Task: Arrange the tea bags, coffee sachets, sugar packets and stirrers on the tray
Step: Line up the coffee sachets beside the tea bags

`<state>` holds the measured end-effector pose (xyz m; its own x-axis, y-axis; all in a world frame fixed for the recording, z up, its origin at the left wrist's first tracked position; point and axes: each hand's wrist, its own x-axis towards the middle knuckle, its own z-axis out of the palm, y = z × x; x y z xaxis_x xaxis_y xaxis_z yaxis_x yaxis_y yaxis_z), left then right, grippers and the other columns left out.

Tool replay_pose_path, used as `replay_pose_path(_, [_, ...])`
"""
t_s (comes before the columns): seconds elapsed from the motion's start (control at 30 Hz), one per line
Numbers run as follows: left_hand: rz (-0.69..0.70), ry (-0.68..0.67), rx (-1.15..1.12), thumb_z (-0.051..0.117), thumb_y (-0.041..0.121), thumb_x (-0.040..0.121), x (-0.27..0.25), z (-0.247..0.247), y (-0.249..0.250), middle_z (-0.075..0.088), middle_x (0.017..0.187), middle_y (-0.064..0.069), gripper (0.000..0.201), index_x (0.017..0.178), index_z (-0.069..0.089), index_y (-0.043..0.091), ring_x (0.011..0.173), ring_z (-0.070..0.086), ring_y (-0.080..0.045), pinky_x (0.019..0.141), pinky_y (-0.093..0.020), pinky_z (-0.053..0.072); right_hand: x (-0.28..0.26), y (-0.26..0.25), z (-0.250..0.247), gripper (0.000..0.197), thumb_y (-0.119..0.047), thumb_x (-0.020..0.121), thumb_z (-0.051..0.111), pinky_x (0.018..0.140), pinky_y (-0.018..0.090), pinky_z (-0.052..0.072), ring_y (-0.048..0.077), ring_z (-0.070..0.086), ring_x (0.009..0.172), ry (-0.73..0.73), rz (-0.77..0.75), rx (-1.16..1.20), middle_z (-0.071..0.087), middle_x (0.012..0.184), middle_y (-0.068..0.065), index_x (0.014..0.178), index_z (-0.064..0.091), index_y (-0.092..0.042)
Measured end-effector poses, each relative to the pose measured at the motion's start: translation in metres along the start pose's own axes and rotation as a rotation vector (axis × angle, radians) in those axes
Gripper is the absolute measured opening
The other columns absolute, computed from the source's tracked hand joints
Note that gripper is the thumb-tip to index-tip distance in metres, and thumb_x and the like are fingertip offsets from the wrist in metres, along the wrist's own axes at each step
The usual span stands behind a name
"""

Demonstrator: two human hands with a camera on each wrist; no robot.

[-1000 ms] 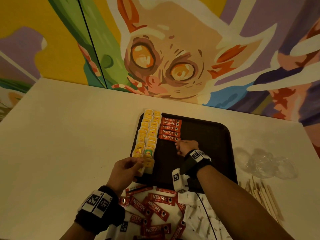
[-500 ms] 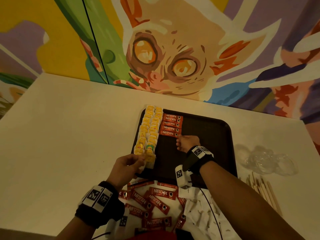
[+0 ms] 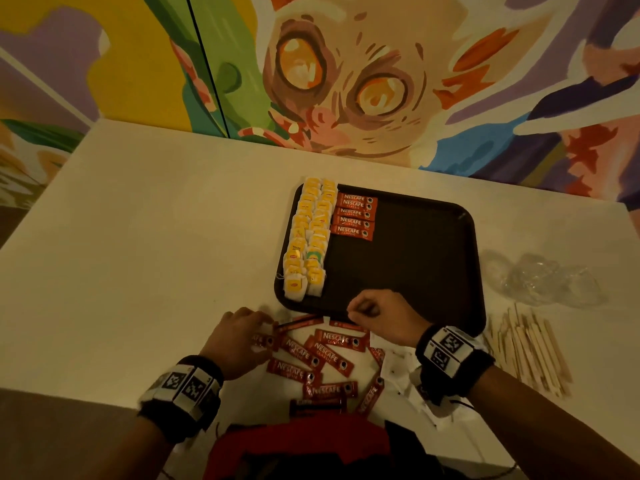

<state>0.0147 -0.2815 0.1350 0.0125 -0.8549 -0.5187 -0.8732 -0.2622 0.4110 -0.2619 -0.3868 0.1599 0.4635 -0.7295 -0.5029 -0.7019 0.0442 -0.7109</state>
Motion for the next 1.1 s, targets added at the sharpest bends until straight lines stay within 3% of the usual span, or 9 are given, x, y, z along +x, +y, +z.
replay_pose_path(0.07, [0.019, -0.025, 0.027, 0.072, 0.044, 0.078, -0.002, 0.003, 0.001, 0.045, 0.131, 0.004, 0.060, 0.132, 0.048, 0.034, 0.117, 0.041, -0.020, 0.098, -0.033, 0.042, -0.006, 0.000, 0.011, 0.011, -0.024, 0.090, 0.070, 0.077, 0.017, 0.053, -0.001, 0.063, 0.087, -0.048, -0.003, -0.058, 0.065, 0.094, -0.014, 0.100, 0.068, -0.026])
replay_pose_path(0.2, [0.036, -0.023, 0.054, 0.072, 0.034, 0.080, -0.002, 0.013, 0.006, 0.041, 0.133, 0.002, 0.062, 0.136, 0.045, 0.030, 0.119, 0.041, -0.020, 0.099, -0.032, 0.043, -0.015, 0.003, 0.038, 0.031, -0.037, 0.088, 0.069, 0.091, 0.031, 0.052, 0.008, 0.057, 0.102, -0.063, -0.023, -0.269, 0.057, 0.113, -0.009, 0.116, 0.062, -0.027])
replay_pose_path(0.3, [0.023, 0.001, -0.001, 0.066, 0.026, 0.087, -0.001, 0.019, 0.010, 0.047, 0.125, -0.003, 0.047, 0.131, 0.051, 0.023, 0.113, 0.049, -0.022, 0.094, -0.032, 0.047, -0.019, 0.003, 0.056, 0.052, -0.045, 0.086, 0.068, 0.094, 0.032, 0.045, 0.014, 0.047, 0.115, -0.060, -0.032, -0.457, 0.048, 0.127, -0.006, 0.132, 0.051, -0.026])
replay_pose_path(0.4, [0.032, 0.016, -0.063, 0.060, 0.029, 0.091, -0.004, 0.022, 0.015, 0.057, 0.111, -0.005, 0.031, 0.120, 0.058, 0.018, 0.102, 0.056, -0.022, 0.084, -0.031, 0.048, -0.020, 0.006, 0.070, 0.065, -0.044, 0.085, 0.069, 0.097, 0.035, 0.044, 0.019, 0.041, 0.123, -0.055, -0.053, -0.588, 0.041, 0.136, -0.002, 0.140, 0.041, -0.021])
replay_pose_path(0.57, [0.005, 0.022, -0.109, 0.065, 0.029, 0.088, -0.008, 0.025, 0.014, 0.063, 0.106, -0.004, 0.031, 0.117, 0.061, 0.019, 0.094, 0.059, -0.018, 0.079, -0.028, 0.048, -0.020, 0.011, 0.076, 0.056, -0.034, 0.089, 0.068, 0.100, 0.035, 0.044, 0.019, 0.042, 0.126, -0.007, -0.033, -0.517, 0.045, 0.138, -0.001, 0.138, 0.044, -0.022])
replay_pose_path(0.8, [-0.024, 0.050, -0.123, 0.062, 0.026, 0.090, -0.006, 0.024, 0.014, 0.059, 0.102, -0.004, 0.022, 0.109, 0.067, 0.016, 0.089, 0.054, -0.016, 0.075, -0.023, 0.041, -0.017, 0.011, 0.072, 0.030, -0.032, 0.091, 0.066, 0.095, 0.032, 0.043, 0.017, 0.047, 0.117, 0.006, -0.021, -0.463, 0.054, 0.122, -0.002, 0.118, 0.058, -0.021])
replay_pose_path(0.93, [-0.044, 0.094, -0.263, 0.059, 0.023, 0.093, -0.007, 0.021, 0.022, 0.063, 0.101, -0.002, 0.018, 0.107, 0.063, 0.011, 0.086, 0.057, -0.015, 0.074, -0.023, 0.042, -0.018, 0.009, 0.071, 0.042, -0.028, 0.097, 0.057, 0.100, 0.028, 0.039, 0.019, 0.048, 0.121, 0.011, -0.058, -0.430, 0.050, 0.130, 0.002, 0.138, 0.051, -0.019])
replay_pose_path(1.03, [-0.064, 0.086, -0.410, 0.057, 0.020, 0.094, -0.005, 0.020, 0.026, 0.064, 0.099, 0.000, 0.016, 0.109, 0.057, 0.015, 0.085, 0.061, -0.017, 0.071, -0.026, 0.048, -0.019, 0.008, 0.072, 0.039, -0.024, 0.101, 0.049, 0.087, 0.020, 0.038, 0.018, 0.053, 0.110, 0.051, -0.095, -0.425, 0.050, 0.123, 0.003, 0.140, 0.050, -0.020])
replay_pose_path(1.1, [-0.088, 0.049, -0.555, 0.056, 0.016, 0.093, -0.003, 0.017, 0.029, 0.067, 0.100, -0.006, 0.015, 0.107, 0.055, 0.021, 0.087, 0.065, -0.023, 0.074, -0.038, 0.056, -0.020, 0.007, 0.071, 0.036, -0.022, 0.102, 0.046, 0.080, 0.019, 0.037, 0.014, 0.051, 0.096, 0.068, -0.101, -0.423, 0.050, 0.116, 0.004, 0.137, 0.053, -0.021])
